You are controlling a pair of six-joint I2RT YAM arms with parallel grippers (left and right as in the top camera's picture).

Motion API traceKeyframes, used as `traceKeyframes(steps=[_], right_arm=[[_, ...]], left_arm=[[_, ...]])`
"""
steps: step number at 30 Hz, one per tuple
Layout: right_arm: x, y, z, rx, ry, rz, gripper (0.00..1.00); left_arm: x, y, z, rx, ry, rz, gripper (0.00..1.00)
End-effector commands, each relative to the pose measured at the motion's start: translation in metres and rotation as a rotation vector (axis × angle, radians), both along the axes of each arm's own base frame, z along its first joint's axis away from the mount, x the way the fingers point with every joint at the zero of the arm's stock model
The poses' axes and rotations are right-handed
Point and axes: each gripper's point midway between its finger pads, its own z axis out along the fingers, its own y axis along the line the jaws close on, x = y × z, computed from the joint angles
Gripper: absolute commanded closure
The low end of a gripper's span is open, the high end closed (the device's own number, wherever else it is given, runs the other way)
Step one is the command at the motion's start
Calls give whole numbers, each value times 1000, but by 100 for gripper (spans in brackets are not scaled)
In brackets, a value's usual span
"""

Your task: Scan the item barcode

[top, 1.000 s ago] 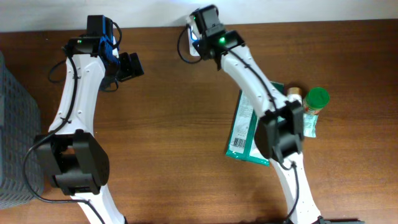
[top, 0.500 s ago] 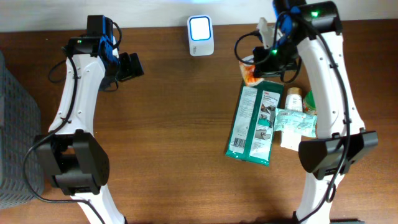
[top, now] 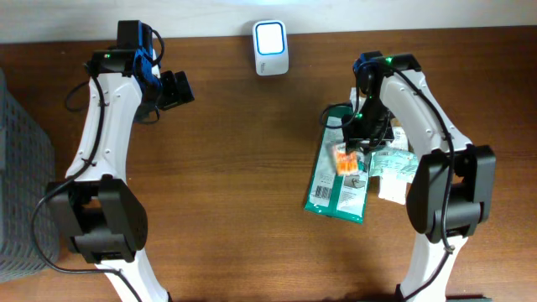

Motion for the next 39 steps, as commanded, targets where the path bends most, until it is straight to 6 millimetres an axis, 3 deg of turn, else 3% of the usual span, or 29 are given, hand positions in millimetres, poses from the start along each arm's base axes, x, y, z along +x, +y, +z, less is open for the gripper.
traceKeyframes(steps=[1, 3, 4, 5, 7, 8, 9, 12, 15, 19, 23, 28, 31, 35, 39], right_arm=[[6, -9, 15, -7, -42, -29, 43], [16, -3, 50, 8, -136, 10, 41], [22, 2, 80, 18, -219, 29, 39], [25, 8, 123, 34, -331, 50, 39], [15, 13, 185, 55, -478, 66, 39], [-12, 9, 243, 70, -602, 64, 32], [-22, 7, 259, 74, -636, 64, 2], [-70, 0, 321, 98, -831, 61, 2], [-101, -9, 346, 81, -928, 75, 2], [-117, -29, 359, -12, -1001, 58, 2], [-117, -38, 361, -58, -1015, 45, 2], [-82, -40, 364, -18, -1210, 169, 2], [-71, -51, 336, -71, -1342, 172, 2], [-75, -57, 299, -114, -1530, 158, 2], [-93, -55, 228, -147, -1784, 161, 2]], left_arm=[[0, 0, -4, -7, 12, 2, 1], [0, 0, -4, -7, 12, 2, 1], [0, 0, -4, -8, 12, 2, 1], [0, 0, -4, -8, 12, 2, 1], [0, 0, -4, -7, 12, 2, 1], [0, 0, -4, -7, 12, 2, 1], [0, 0, -4, -8, 12, 2, 1], [0, 0, -4, -8, 12, 2, 1], [0, 0, -4, -8, 12, 2, 1], [0, 0, -4, -8, 12, 2, 1], [0, 0, -4, -8, 12, 2, 1], [0, 0, -4, -8, 12, 2, 1], [0, 0, -4, -7, 12, 2, 1], [0, 0, -4, -7, 12, 2, 1], [0, 0, -4, -8, 12, 2, 1]])
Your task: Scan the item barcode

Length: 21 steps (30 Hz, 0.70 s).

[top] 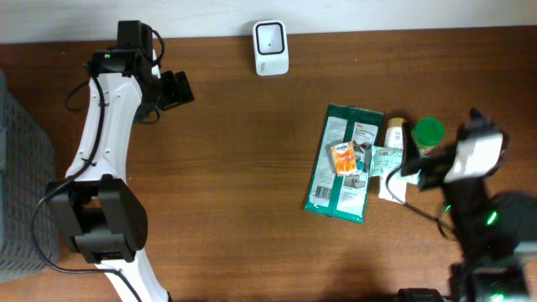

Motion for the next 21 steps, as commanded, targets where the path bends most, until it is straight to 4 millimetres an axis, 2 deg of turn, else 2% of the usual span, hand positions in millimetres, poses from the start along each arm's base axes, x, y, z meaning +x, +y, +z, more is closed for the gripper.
traceKeyframes(steps=[1, 4, 7, 10, 13, 14, 21], right_arm=[[-13, 0, -64, -8, -102, 1, 2], [-24, 9, -110, -7, -190, 33, 2], [-29, 14, -137, -6, -203, 53, 2], [-31, 14, -158, -3, -117, 53, 2], [-30, 16, -189, 2, 10, 62, 2], [-30, 16, -194, 7, 31, 61, 2], [-30, 16, -194, 7, 30, 61, 2]], left_arm=[[0, 0, -4, -5, 11, 3, 1], [0, 0, -4, -5, 11, 3, 1], [0, 0, -4, -5, 11, 3, 1], [0, 0, -4, -5, 11, 3, 1], [0, 0, -4, -5, 11, 3, 1], [0, 0, -4, -4, 11, 3, 1], [0, 0, -4, -4, 11, 3, 1]])
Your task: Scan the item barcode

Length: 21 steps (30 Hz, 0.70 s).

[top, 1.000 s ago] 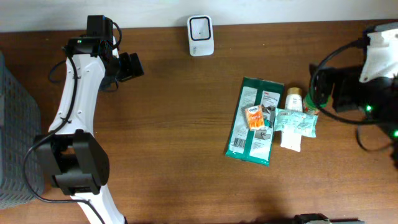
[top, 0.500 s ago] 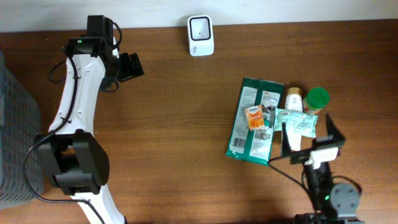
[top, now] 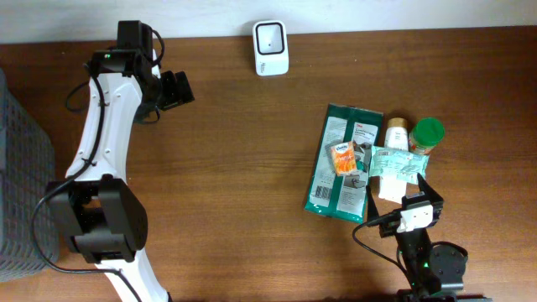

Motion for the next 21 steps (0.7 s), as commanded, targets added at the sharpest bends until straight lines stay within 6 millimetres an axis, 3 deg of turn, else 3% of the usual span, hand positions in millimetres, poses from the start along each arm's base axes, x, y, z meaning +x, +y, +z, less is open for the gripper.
traceKeyframes(steps=[1, 15, 18, 21], right_arm=[[-1, 3, -2, 7, 4, 15, 2], [-1, 3, -2, 8, 4, 15, 2], [-1, 3, -2, 7, 4, 15, 2], [-1, 3, -2, 8, 4, 15, 2]], left_arm=[[0, 0, -4, -4, 10, 3, 1], [0, 0, -3, -4, 8, 3, 1], [-3, -4, 28, -5, -61, -6, 1], [-17, -4, 91, -6, -205, -8, 1]])
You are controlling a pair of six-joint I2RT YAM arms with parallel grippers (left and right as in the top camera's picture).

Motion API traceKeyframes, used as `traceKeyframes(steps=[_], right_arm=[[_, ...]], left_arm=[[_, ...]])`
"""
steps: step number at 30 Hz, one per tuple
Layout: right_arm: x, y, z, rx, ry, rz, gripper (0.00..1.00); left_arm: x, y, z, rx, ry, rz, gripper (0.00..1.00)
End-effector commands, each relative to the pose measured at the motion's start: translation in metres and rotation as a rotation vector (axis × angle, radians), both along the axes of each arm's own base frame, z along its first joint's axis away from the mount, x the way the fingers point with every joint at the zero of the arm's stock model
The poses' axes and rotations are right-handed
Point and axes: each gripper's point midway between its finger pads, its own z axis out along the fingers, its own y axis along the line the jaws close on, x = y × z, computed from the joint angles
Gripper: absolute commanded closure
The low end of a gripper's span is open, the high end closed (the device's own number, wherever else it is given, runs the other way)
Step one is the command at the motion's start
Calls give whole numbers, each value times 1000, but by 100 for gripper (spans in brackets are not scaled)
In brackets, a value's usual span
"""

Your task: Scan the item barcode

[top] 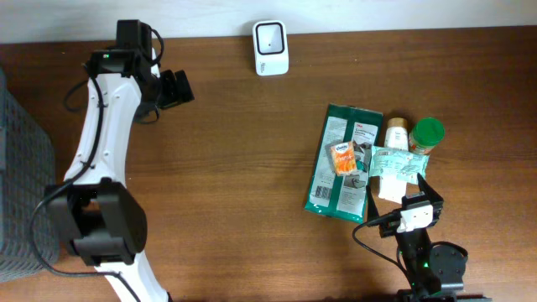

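Observation:
The white barcode scanner point(270, 48) stands at the table's far edge, its face dark. A green packet point(340, 168) lies flat at the right with a small orange sachet point(342, 159) on top of it. My right gripper point(422, 195) is folded back at the front edge, just below the pile and holding nothing. My left gripper point(176, 89) hangs at the far left, well away from the scanner and the items, with nothing in it. The overhead view does not show whether either gripper is open or shut.
Next to the green packet are a pale green sachet point(394, 162), a cream-capped bottle point(395, 132), a green-lidded jar point(429, 134) and a white item point(388, 190). A grey basket point(15, 168) stands at the left edge.
At first my right gripper was low over the green packet by the orange sachet, and the scanner's face glowed bright. Then the arm was off at the right edge and the scanner was dark. After that it sat folded at the front edge, where it stays. My left arm never moved.

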Motion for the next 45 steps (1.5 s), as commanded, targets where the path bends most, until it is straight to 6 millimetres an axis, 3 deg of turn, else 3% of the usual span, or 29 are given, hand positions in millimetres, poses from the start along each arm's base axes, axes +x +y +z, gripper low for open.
traceKeyframes(steps=[1, 6, 8, 9, 10, 13, 15, 17, 21, 25, 34, 35, 45], right_arm=[[-1, 3, -2, 8, 4, 15, 2], [-1, 3, -2, 7, 4, 15, 2], [-1, 3, -2, 8, 4, 15, 2], [-1, 3, -2, 7, 4, 15, 2], [-1, 3, -2, 7, 4, 15, 2], [-1, 3, -2, 7, 4, 15, 2], [-1, 3, -2, 7, 4, 15, 2], [-1, 3, -2, 8, 4, 15, 2], [-1, 3, -2, 7, 4, 15, 2], [-1, 3, -2, 7, 4, 15, 2], [-1, 3, -2, 7, 4, 15, 2], [-1, 3, -2, 7, 4, 15, 2], [-1, 3, -2, 7, 4, 15, 2]], left_arm=[[-22, -3, 98, -7, -225, -5, 1], [-89, -2, 222, -10, -542, -6, 1], [-116, -2, 240, -10, -601, -6, 1], [-139, -1, 240, -10, -615, -6, 1], [-152, 0, 230, -6, -605, -3, 1], [-189, 36, 181, 169, -526, 111, 1], [-202, 47, 147, 245, -548, 121, 1], [-198, 44, 127, 307, -661, 31, 1], [-195, 25, 112, 456, -946, -221, 1], [-207, 24, 78, 562, -1097, -258, 1], [-217, 24, 1, 652, -1078, -328, 1], [-217, 24, -6, 648, -1062, -333, 1], [-218, 24, -2, 652, -1080, -327, 1]])
